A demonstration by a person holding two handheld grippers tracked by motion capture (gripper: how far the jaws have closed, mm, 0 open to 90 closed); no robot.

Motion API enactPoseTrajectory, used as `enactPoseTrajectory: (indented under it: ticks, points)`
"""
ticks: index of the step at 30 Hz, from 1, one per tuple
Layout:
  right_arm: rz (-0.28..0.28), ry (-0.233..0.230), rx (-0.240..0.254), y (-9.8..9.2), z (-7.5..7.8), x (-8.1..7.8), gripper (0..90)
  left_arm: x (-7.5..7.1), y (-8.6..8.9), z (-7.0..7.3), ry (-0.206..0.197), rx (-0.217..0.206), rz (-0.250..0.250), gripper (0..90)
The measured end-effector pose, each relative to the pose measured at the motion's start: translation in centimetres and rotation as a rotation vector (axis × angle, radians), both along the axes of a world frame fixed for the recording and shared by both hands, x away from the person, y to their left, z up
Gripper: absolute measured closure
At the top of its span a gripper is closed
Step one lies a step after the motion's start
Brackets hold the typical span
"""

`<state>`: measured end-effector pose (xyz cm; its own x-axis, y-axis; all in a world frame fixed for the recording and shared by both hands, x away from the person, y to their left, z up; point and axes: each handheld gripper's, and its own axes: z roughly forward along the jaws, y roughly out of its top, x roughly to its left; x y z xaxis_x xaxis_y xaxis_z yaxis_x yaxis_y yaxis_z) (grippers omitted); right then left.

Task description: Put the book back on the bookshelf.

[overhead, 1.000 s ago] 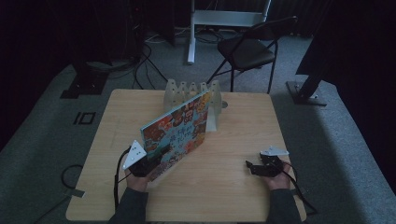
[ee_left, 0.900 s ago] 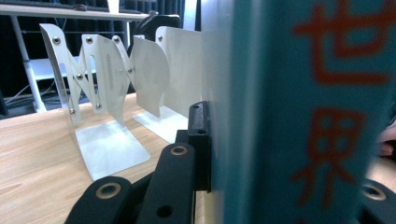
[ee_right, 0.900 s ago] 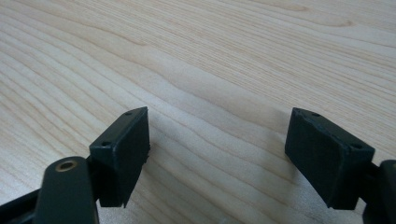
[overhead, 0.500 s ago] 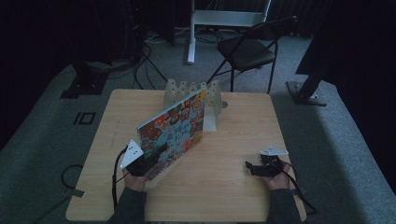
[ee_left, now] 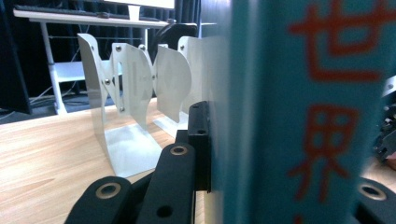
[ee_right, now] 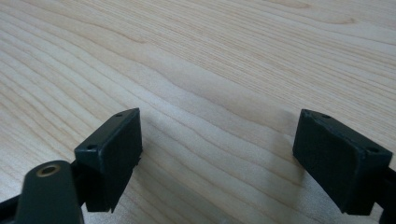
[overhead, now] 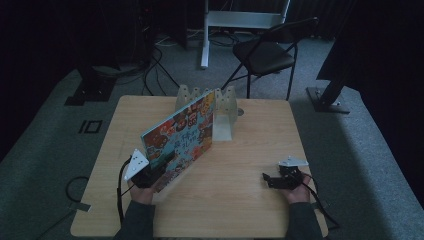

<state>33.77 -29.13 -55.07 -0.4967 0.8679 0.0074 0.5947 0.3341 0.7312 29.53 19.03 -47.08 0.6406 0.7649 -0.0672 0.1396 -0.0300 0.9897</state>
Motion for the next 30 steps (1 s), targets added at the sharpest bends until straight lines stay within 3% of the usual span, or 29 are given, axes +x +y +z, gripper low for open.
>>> enactPoseTrajectory:
  ticks: [11, 30]
  points:
    - [0.000, 0.001, 0.000, 0.01, 0.00, 0.01, 14.9, -0.02, -0.30, 0.19, 0.001, 0.030, 0.029, 81.1]
    - [0.001, 0.001, -0.001, 0.00, 0.00, 0.01, 14.9, -0.11, 0.52, 0.27, -0.002, 0.006, 0.064, 81.1]
